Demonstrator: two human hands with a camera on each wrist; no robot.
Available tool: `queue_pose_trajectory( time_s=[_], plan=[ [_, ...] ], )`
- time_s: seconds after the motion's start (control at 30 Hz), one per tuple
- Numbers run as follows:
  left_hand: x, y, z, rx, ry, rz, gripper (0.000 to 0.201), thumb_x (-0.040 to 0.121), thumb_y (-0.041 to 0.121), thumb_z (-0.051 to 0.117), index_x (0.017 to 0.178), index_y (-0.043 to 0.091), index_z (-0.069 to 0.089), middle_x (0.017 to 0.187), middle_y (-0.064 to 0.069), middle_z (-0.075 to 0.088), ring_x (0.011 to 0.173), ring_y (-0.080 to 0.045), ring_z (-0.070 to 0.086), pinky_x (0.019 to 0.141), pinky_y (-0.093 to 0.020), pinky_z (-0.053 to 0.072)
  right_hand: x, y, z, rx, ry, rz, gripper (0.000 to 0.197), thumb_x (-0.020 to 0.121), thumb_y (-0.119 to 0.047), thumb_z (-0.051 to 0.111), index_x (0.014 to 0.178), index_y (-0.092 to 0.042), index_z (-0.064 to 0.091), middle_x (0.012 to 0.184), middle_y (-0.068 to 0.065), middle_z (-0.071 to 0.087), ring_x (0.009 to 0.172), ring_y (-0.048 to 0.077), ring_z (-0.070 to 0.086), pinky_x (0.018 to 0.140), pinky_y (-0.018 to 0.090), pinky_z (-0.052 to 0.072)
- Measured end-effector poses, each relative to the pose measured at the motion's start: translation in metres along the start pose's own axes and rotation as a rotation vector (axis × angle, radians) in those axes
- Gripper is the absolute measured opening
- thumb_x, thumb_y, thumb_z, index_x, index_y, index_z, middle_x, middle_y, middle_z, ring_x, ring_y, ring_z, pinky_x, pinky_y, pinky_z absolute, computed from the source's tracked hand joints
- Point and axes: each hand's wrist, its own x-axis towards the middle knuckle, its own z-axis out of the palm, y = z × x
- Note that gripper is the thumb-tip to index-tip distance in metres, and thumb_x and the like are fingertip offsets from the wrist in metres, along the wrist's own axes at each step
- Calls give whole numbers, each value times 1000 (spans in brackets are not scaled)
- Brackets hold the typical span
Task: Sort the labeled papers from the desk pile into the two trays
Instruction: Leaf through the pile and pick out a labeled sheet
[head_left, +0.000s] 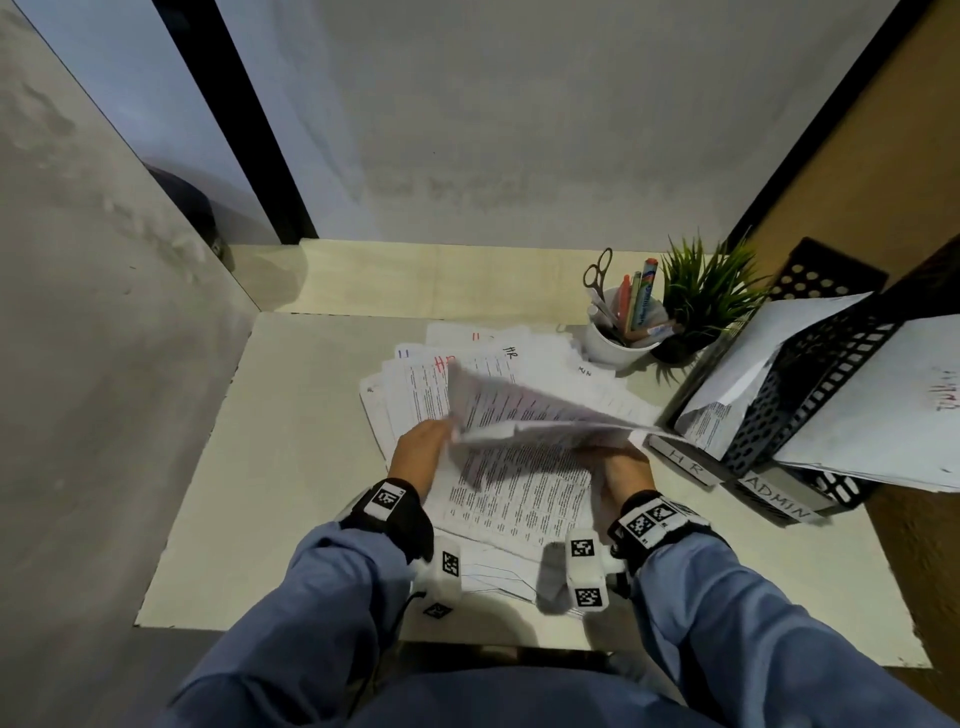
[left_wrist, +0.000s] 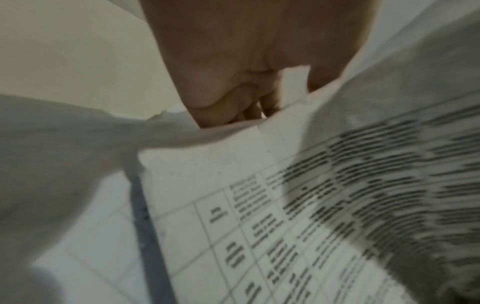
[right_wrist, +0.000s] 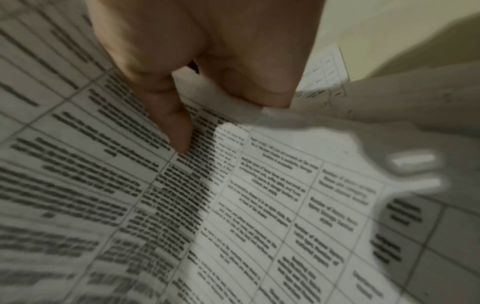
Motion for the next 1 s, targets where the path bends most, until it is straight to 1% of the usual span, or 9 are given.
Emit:
queue_pose_trajectory(
  time_s=[0.1, 0.2, 0.33, 0.5, 0.57, 0.7, 0.8, 0.93, 1.0],
  plan=[
    [-15, 25, 6, -134, -61, 21, 85, 69, 78, 50, 134, 23, 49, 130, 13, 47, 125, -11, 43, 112, -38, 28, -16, -10, 5, 216, -52, -37, 23, 72, 14, 64, 93, 5, 62, 81, 11, 71, 82, 26, 66, 67, 24, 55],
    [-27, 47, 12, -38, -84, 155, 43, 72, 47, 75, 101, 17, 67, 105, -6, 69, 101, -29, 64, 93, -47, 51, -41, -39, 5, 203, -159, -193, 27, 79, 16, 59, 99, -2, 62, 82, 1, 70, 69, 9, 70, 55, 14, 52],
    [-36, 85, 18, 116, 44, 390, 16, 80, 10, 69, 86, 23, 61, 87, 0, 68, 82, -20, 66, 72, -31, 57, -64, -75, 5, 12, -167, -461, 22, 80, 7, 66, 90, -13, 65, 85, -5, 68, 73, 4, 68, 77, 27, 55],
    [-43, 100, 17, 23, 56, 505, 35, 81, 9, 68, 111, 23, 56, 102, 8, 68, 92, -3, 66, 75, -14, 53, -76, -86, 4, 28, -114, -583, 19, 78, 4, 68, 92, 14, 61, 99, 17, 68, 89, 23, 67, 69, 15, 55],
    [-45, 87, 19, 109, 33, 448, 33, 84, 11, 66, 115, 20, 56, 97, 13, 66, 88, 2, 64, 71, -11, 52, -81, -73, 7, 2, -127, -512, 27, 79, 7, 65, 106, 5, 62, 104, 13, 65, 93, 22, 64, 68, 13, 53],
    [-48, 51, 23, 250, -7, 259, 30, 87, 28, 62, 116, 17, 58, 89, 3, 65, 85, -19, 66, 71, -24, 52, -89, -39, 6, -34, -181, -323, 15, 86, 12, 53, 101, 11, 59, 83, 4, 62, 78, 9, 70, 52, 10, 48],
    [-55, 63, 32, 309, -55, 272, 37, 87, 39, 58, 98, 4, 62, 78, -12, 56, 72, -21, 56, 61, -27, 47, -90, -40, -5, -37, -80, -326, 13, 87, 8, 57, 79, -2, 61, 74, 11, 63, 72, 24, 65, 61, 22, 56],
    [-75, 112, 64, 347, -156, 411, 37, 93, 30, 54, 77, -4, 60, 61, -12, 47, 55, -18, 46, 55, -30, 42, -87, -68, -46, -17, -3, -483, 30, 87, -2, 61, 64, -19, 50, 47, -13, 57, 45, -6, 53, 51, 10, 46],
    [-86, 132, 85, 344, -206, 500, 35, 93, 28, 54, 71, 1, 57, 56, -7, 42, 52, -16, 42, 53, -25, 39, -85, -84, -76, 14, 71, -609, 31, 84, -6, 65, 64, -22, 48, 59, -12, 59, 53, -9, 54, 56, 9, 44]
  ],
)
